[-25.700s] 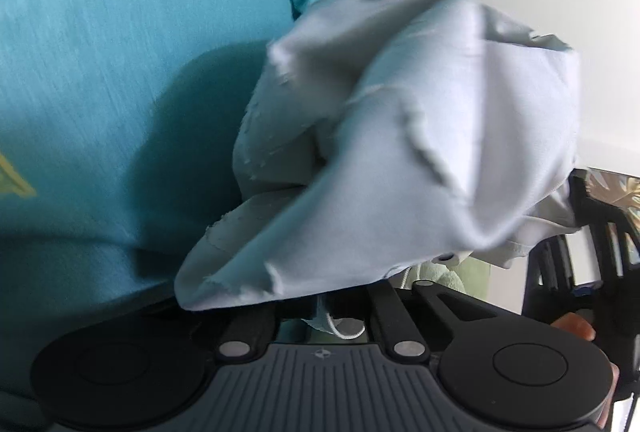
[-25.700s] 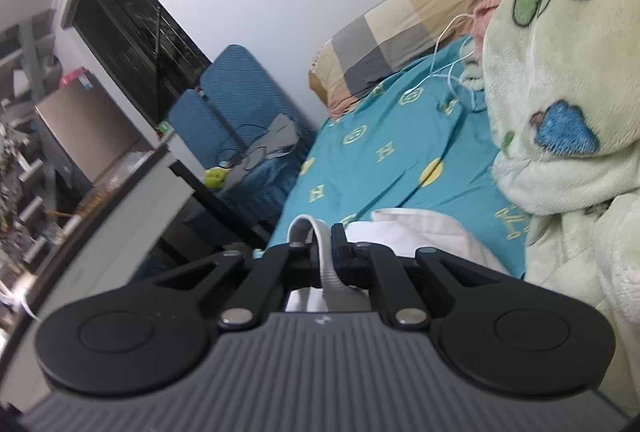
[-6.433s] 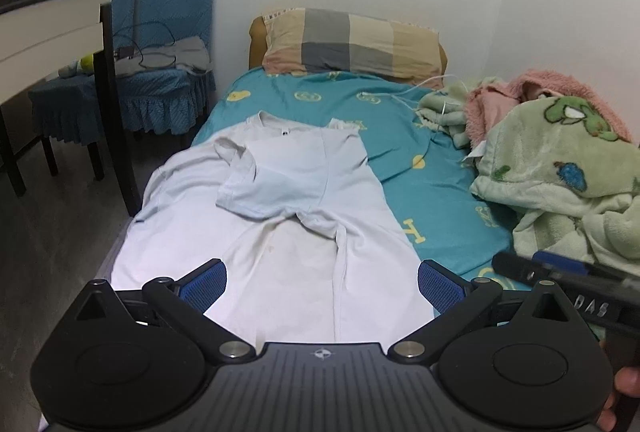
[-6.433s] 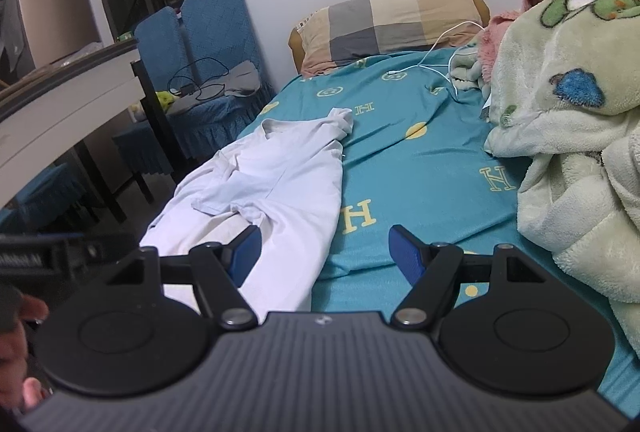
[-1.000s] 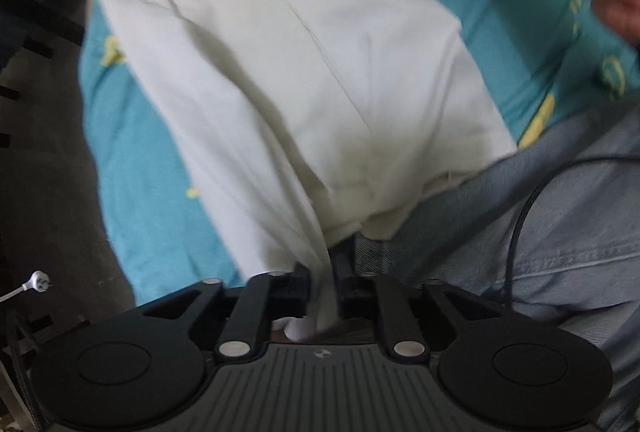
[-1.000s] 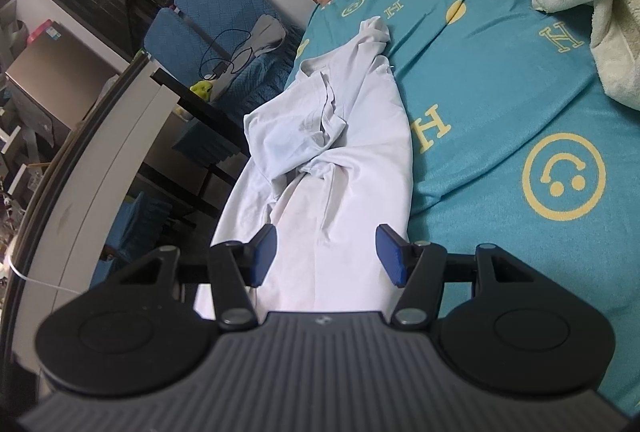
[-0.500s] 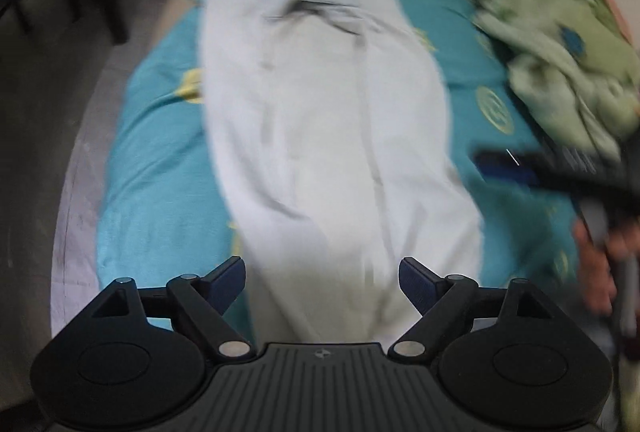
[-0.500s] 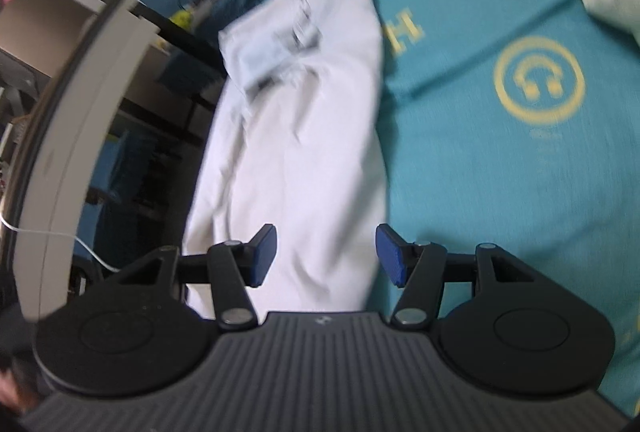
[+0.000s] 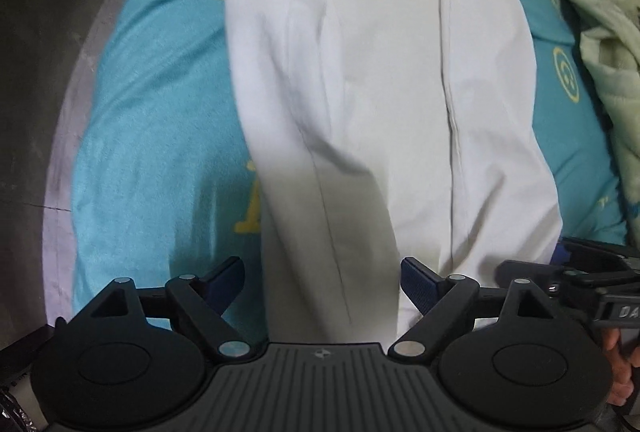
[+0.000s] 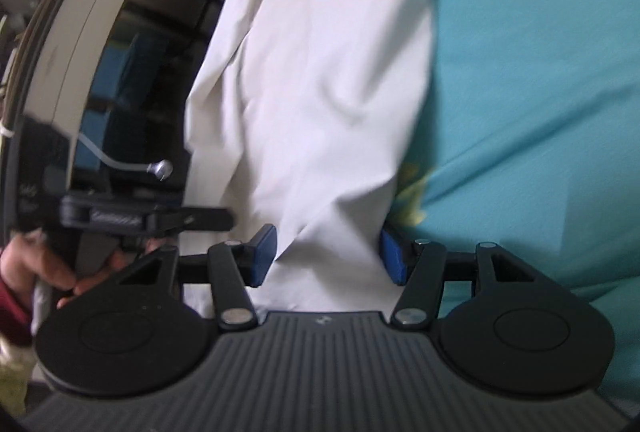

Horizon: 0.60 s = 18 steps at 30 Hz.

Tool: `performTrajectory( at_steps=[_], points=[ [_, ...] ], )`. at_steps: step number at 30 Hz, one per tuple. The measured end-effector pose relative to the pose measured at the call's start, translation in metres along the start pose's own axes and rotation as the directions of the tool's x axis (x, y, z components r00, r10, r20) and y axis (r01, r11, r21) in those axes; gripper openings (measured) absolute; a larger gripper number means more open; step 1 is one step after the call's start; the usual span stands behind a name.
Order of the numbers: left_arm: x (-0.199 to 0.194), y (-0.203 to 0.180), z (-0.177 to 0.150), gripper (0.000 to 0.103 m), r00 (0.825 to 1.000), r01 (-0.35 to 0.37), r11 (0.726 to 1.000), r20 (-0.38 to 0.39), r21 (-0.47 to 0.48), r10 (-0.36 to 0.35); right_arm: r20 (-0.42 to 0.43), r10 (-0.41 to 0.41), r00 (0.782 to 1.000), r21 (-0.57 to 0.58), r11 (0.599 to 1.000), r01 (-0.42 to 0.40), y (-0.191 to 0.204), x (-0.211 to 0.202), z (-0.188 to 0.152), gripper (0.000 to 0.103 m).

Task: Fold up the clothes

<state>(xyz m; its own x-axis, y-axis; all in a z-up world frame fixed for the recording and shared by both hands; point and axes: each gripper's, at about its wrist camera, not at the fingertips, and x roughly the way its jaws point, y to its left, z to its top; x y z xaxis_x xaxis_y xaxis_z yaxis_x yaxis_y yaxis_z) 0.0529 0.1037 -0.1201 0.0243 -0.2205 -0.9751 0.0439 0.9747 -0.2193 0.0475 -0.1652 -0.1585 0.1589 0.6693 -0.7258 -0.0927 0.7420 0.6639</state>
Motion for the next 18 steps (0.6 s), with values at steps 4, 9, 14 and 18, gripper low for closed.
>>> performTrajectory(
  at_steps=[4, 9, 14, 18],
  points=[
    [0.003, -0.007, -0.008, 0.077, 0.998, 0.030, 0.999, -0.050, 0.032, -0.029, 0.014, -0.078, 0.997, -0.066, 0.995, 0.079, 0.016, 0.007, -0.007, 0.057],
    [0.000, -0.027, -0.020, 0.063, 0.998, 0.001, 0.990, -0.061, 0.143, 0.008, 0.046, -0.177, 0.983, -0.171, 0.968, 0.182, 0.038, 0.011, -0.022, 0.055],
    [-0.006, -0.047, -0.031, 0.047, 0.996, -0.065, 0.972, -0.051, 0.225, 0.079, 0.106, -0.275, 0.956, -0.260, 0.920, 0.294, 0.052, 0.013, -0.035, 0.026],
    [-0.016, -0.057, -0.041, 0.026, 0.995, -0.093, 0.962, -0.022, 0.258, 0.102, 0.142, -0.254, 0.957, -0.242, 0.928, 0.282, 0.048, 0.003, -0.035, 0.012]
  ],
)
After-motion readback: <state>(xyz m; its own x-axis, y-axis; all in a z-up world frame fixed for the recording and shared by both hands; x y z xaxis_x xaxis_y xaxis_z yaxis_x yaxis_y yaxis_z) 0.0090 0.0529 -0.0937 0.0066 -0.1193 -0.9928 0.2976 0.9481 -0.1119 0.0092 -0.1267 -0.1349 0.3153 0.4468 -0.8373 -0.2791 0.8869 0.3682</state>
